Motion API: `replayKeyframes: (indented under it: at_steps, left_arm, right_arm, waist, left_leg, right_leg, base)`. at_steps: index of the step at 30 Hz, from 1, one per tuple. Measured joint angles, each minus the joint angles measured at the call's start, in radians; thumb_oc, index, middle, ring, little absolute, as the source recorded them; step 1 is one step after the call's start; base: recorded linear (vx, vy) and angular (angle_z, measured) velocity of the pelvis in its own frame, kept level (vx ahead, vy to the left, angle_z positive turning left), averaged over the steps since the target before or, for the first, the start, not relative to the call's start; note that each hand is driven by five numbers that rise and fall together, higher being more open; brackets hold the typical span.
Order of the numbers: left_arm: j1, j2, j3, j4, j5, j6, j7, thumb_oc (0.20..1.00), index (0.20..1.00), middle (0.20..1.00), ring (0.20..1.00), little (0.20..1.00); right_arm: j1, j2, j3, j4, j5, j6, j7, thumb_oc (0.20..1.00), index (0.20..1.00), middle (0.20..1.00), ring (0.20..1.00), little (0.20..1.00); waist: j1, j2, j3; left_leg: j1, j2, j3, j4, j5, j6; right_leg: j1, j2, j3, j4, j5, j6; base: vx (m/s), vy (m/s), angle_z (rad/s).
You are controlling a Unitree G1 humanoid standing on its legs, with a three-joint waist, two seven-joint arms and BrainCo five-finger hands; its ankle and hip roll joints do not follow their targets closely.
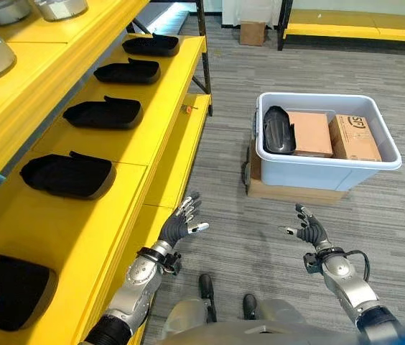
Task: Move parts from the plastic box to the shelf.
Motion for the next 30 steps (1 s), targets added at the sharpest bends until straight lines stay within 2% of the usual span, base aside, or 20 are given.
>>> replayKeyframes:
  at_steps: [2, 3, 4, 5, 6, 8, 9, 11, 12, 13, 15, 16, 17, 18, 19, 20, 21, 22, 24, 30]
  left_arm:
    - [-0.025, 0.001, 0.0, 0.001, 0.001, -0.001, 0.001, 1.0, 1.0, 1.0, 1.0, 1.0]
    - [-0.041, 0.019, 0.001, 0.001, 0.002, -0.01, 0.004, 1.0, 1.0, 1.0, 1.0, 1.0]
    - [-0.047, 0.031, 0.001, 0.002, 0.003, -0.012, 0.005, 1.0, 1.0, 1.0, 1.0, 1.0]
    - [-0.051, 0.038, 0.006, 0.012, 0.014, -0.018, 0.018, 1.0, 1.0, 1.0, 1.0, 1.0]
    - [-0.051, 0.04, 0.009, 0.022, 0.021, -0.018, 0.024, 1.0, 1.0, 1.0, 1.0, 1.0]
    - [-0.05, 0.038, 0.008, 0.028, 0.022, -0.018, 0.025, 1.0, 1.0, 1.0, 1.0, 1.0]
    - [-0.047, 0.034, 0.006, 0.034, 0.022, -0.017, 0.026, 1.0, 1.0, 1.0, 1.0, 1.0]
    - [-0.045, 0.039, -0.001, 0.036, 0.023, -0.016, 0.026, 1.0, 1.0, 1.0, 1.0, 1.0]
    - [-0.045, 0.045, -0.002, 0.036, 0.023, -0.015, 0.026, 1.0, 1.0, 1.0, 1.0, 1.0]
    - [-0.044, 0.05, -0.002, 0.038, 0.022, -0.015, 0.026, 1.0, 1.0, 1.0, 1.0, 1.0]
    - [-0.031, 0.052, -0.001, 0.042, 0.022, -0.015, 0.035, 1.0, 1.0, 1.0, 1.0, 1.0]
    - [-0.006, 0.07, -0.001, 0.041, 0.022, -0.016, 0.043, 1.0, 1.0, 1.0, 1.0, 1.0]
    - [0.011, 0.093, 0.001, 0.032, 0.022, -0.018, 0.044, 1.0, 1.0, 1.0, 1.0, 1.0]
    - [0.015, 0.063, 0.003, 0.059, 0.022, -0.013, 0.049, 1.0, 1.0, 1.0, 1.0, 1.0]
    - [0.034, 0.052, -0.003, 0.047, 0.022, -0.013, 0.058, 1.0, 1.0, 1.0, 1.0, 1.0]
    - [0.051, 0.02, -0.008, 0.035, 0.024, -0.012, 0.064, 1.0, 1.0, 1.0, 1.0, 1.0]
    - [0.048, 0.004, -0.008, 0.034, 0.023, -0.013, 0.067, 1.0, 1.0, 1.0, 1.0, 1.0]
    - [0.043, -0.005, -0.008, 0.035, 0.023, -0.013, 0.068, 1.0, 1.0, 1.0, 1.0, 1.0]
    - [0.033, -0.022, -0.004, 0.021, 0.022, -0.012, 0.069, 1.0, 1.0, 1.0, 1.0, 1.0]
    - [0.027, -0.025, 0.032, -0.02, 0.019, -0.011, 0.089, 1.0, 1.0, 1.0, 1.0, 1.0]
  right_arm:
    - [-0.004, 0.006, 0.015, -0.002, -0.006, 0.009, 0.0, 1.0, 1.0, 1.0, 1.0, 1.0]
    - [-0.027, 0.017, 0.044, -0.002, -0.008, 0.012, 0.0, 1.0, 1.0, 1.0, 1.0, 1.0]
    - [-0.039, 0.031, 0.044, -0.001, -0.008, 0.013, -0.001, 1.0, 1.0, 1.0, 1.0, 1.0]
    - [-0.076, 0.041, 0.055, 0.02, -0.007, 0.013, -0.001, 1.0, 1.0, 1.0, 1.0, 1.0]
    - [-0.086, 0.044, 0.055, 0.023, -0.007, 0.013, -0.002, 1.0, 1.0, 1.0, 1.0, 1.0]
    - [-0.093, 0.041, 0.052, 0.03, -0.006, 0.008, -0.008, 1.0, 1.0, 1.0, 1.0, 1.0]
    - [-0.106, 0.04, 0.054, 0.043, -0.005, 0.007, -0.011, 1.0, 1.0, 1.0, 1.0, 1.0]
    - [-0.1, 0.04, 0.054, 0.049, -0.004, 0.007, -0.025, 1.0, 1.0, 1.0, 1.0, 1.0]
    - [-0.096, 0.04, 0.054, 0.048, -0.004, 0.006, -0.033, 1.0, 1.0, 1.0, 1.0, 1.0]
    - [-0.084, 0.042, 0.054, 0.05, -0.004, 0.006, -0.045, 1.0, 1.0, 1.0, 1.0, 1.0]
    - [-0.073, 0.049, 0.055, 0.057, -0.005, 0.006, -0.049, 1.0, 1.0, 1.0, 1.0, 1.0]
    - [-0.069, 0.063, 0.056, 0.07, -0.006, 0.006, -0.051, 1.0, 1.0, 1.0, 1.0, 1.0]
    - [-0.062, 0.082, 0.053, 0.078, -0.007, 0.006, -0.05, 1.0, 1.0, 1.0, 1.0, 1.0]
    - [-0.064, 0.078, 0.041, 0.095, -0.009, 0.008, -0.049, 1.0, 1.0, 1.0, 1.0, 1.0]
    - [-0.061, 0.073, 0.028, 0.092, -0.009, 0.012, -0.051, 1.0, 1.0, 1.0, 1.0, 1.0]
    - [-0.063, 0.035, 0.015, 0.082, -0.026, 0.016, -0.053, 1.0, 1.0, 1.0, 1.0, 1.0]
    - [-0.064, 0.013, 0.011, 0.079, -0.028, 0.022, -0.055, 1.0, 1.0, 1.0, 1.0, 1.0]
    - [-0.066, 0.001, 0.006, 0.076, -0.028, 0.028, -0.059, 1.0, 1.0, 1.0, 1.0, 1.0]
    - [-0.064, -0.037, -0.005, 0.071, -0.029, 0.049, -0.072, 1.0, 1.0, 1.0, 1.0, 1.0]
    - [-0.065, -0.045, -0.001, 0.064, -0.097, 0.066, -0.076, 1.0, 1.0, 1.0, 1.0, 1.0]
  waist:
    - [0.002, -0.017, 0.002]
    - [0.02, -0.032, 0.005]
    - [0.027, -0.04, 0.008]
    - [0.058, -0.035, 0.011]
    - [0.063, -0.037, 0.01]
    - [0.061, -0.045, 0.008]
    - [0.062, -0.038, 0.011]
    - [0.059, -0.029, 0.013]
    - [0.055, -0.032, 0.011]
    - [0.052, -0.039, 0.009]
    - [0.049, -0.046, 0.007]
    - [0.049, -0.07, -0.002]
    - [0.049, -0.102, -0.013]
    - [0.045, -0.065, -0.009]
    - [0.045, -0.048, -0.009]
    - [0.042, 0.0, -0.007]
    - [0.035, 0.005, -0.006]
    - [0.028, 0.013, -0.006]
    - [0.003, 0.013, -0.001]
    - [0.032, 0.014, 0.001]
  left_leg:
    - [0.032, -0.021, 0.024, -0.041, 0.014, 0.028]
    - [0.058, -0.017, 0.053, -0.041, 0.001, 0.033]
    - [0.068, -0.01, 0.066, -0.041, -0.003, 0.032]
    - [0.083, 0.016, 0.104, -0.04, -0.021, 0.036]
    - [0.096, 0.022, 0.113, -0.04, -0.03, 0.035]
    - [0.112, 0.028, 0.124, -0.036, -0.044, 0.031]
    - [0.123, 0.041, 0.132, -0.036, -0.048, 0.029]
    - [0.13, 0.066, 0.134, -0.037, -0.055, 0.026]
    - [0.132, 0.071, 0.133, -0.039, -0.054, 0.022]
    - [0.14, 0.083, 0.121, -0.042, -0.057, 0.001]
    - [0.161, 0.101, 0.12, -0.046, -0.06, -0.029]
    - [0.179, 0.129, 0.118, -0.047, -0.061, -0.085]
    - [0.186, 0.137, 0.115, -0.047, -0.058, -0.134]
    - [0.197, 0.186, 0.109, -0.047, -0.059, -0.155]
    - [0.197, 0.213, 0.115, -0.04, -0.061, -0.15]
    - [0.192, 0.258, 0.112, -0.026, -0.047, -0.134]
    - [0.182, 0.279, 0.115, -0.009, -0.045, -0.134]
    - [0.18, 0.284, 0.117, 0.002, -0.038, -0.129]
    - [0.185, 0.294, 0.136, 0.017, -0.014, -0.137]
    - [0.199, 0.298, 0.109, 0.036, -0.004, -0.13]
  right_leg:
    - [0.018, -0.026, -0.04, -0.011, 0.006, 0.024]
    - [0.015, -0.04, -0.111, 0.02, 0.012, 0.044]
    - [0.002, -0.047, -0.144, 0.044, 0.012, 0.052]
    - [-0.034, -0.054, -0.23, 0.107, 0.014, 0.101]
    - [-0.03, -0.062, -0.263, 0.087, 0.022, 0.107]
    - [-0.014, -0.112, -0.304, 0.032, 0.041, 0.117]
    - [-0.014, -0.146, -0.317, 0.01, 0.049, 0.129]
    - [-0.014, -0.208, -0.29, -0.094, 0.13, 0.195]
    - [-0.015, -0.238, -0.287, -0.151, 0.177, 0.21]
    - [-0.017, -0.287, -0.276, -0.224, 0.252, 0.227]
    - [-0.018, -0.327, -0.275, -0.279, 0.337, 0.258]
    - [-0.021, -0.347, -0.28, -0.284, 0.38, 0.255]
    - [-0.021, -0.347, -0.278, -0.274, 0.367, 0.252]
    - [-0.009, -0.299, -0.292, -0.262, 0.377, 0.213]
    - [-0.019, -0.265, -0.289, -0.256, 0.355, 0.21]
    - [-0.013, -0.199, -0.293, -0.259, 0.352, 0.167]
    - [-0.012, -0.179, -0.298, -0.262, 0.347, 0.155]
    - [-0.005, -0.168, -0.301, -0.263, 0.35, 0.141]
    - [0.031, -0.156, -0.322, -0.286, 0.342, 0.14]
    - [0.046, -0.154, -0.319, -0.286, 0.326, 0.136]
  base:
    - [0.14, 0.02, -0.23]
    - [0.08, -0.034, -0.41]
    - [0.07, -0.058, -0.89]
    - [0.1, -0.073, -0.79]
    - [0.12, -0.121, -0.66]
    - [0.1, -0.175, -0.2]
    - [0.08, -0.202, -0.26]
    - [0.08, -0.167, -0.17]
    - [0.11, -0.236, -0.06]
    - [0.14, -0.314, 0.0]
    - [0.15, -0.325, 0.02]
    - [0.14, -0.303, 0.08]
    - [0.17, -0.343, 0.18]
    - [0.1, -0.225, 0.1]
    - [0.15, -0.337, -0.08]
    - [0.15, -0.354, -0.18]
    - [0.14, -0.304, -0.14]
    - [0.13, -0.237, 0.03]
    - [0.19, -0.269, 0.14]
    - [0.12, -0.247, -0.01]
